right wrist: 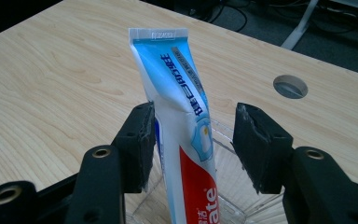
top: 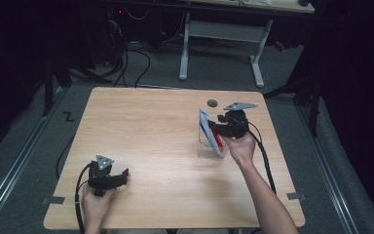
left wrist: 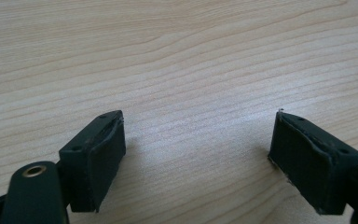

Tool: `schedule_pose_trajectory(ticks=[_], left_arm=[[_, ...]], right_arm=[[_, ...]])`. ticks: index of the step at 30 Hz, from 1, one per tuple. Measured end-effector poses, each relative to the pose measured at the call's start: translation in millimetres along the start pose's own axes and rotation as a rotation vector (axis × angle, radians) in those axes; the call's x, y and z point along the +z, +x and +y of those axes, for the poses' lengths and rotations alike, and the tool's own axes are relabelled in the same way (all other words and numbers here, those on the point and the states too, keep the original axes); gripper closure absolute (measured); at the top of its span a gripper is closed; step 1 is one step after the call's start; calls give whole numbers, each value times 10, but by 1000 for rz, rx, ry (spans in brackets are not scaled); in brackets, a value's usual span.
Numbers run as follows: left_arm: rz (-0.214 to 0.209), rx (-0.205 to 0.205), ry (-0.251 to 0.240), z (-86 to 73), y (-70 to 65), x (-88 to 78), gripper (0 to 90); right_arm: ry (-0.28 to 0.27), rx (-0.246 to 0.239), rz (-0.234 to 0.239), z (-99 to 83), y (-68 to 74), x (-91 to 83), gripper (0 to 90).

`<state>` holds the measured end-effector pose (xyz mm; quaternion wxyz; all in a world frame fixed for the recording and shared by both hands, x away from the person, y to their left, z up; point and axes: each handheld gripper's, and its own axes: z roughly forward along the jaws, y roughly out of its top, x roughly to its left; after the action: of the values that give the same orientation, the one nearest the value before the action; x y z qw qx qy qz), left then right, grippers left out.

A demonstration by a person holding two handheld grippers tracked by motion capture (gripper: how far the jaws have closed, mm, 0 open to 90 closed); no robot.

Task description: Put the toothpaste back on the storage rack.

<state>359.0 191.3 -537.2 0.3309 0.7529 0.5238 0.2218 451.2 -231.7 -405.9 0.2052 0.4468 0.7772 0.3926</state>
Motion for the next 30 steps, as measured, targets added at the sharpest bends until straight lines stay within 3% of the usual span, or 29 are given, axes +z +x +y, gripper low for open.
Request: schedule_pose_trajectory(ticks=[9, 20, 30], left_arm=[[0, 0, 0, 0, 0, 0, 182], [0, 0, 0, 0, 0, 0, 182], [0, 0, 0, 0, 0, 0, 182]], right_arm=[[-7, -19, -20, 6, -37, -82, 485], [-28, 1, -28, 2, -88, -174, 480], [-44, 18, -90, -12, -95, -287, 437]])
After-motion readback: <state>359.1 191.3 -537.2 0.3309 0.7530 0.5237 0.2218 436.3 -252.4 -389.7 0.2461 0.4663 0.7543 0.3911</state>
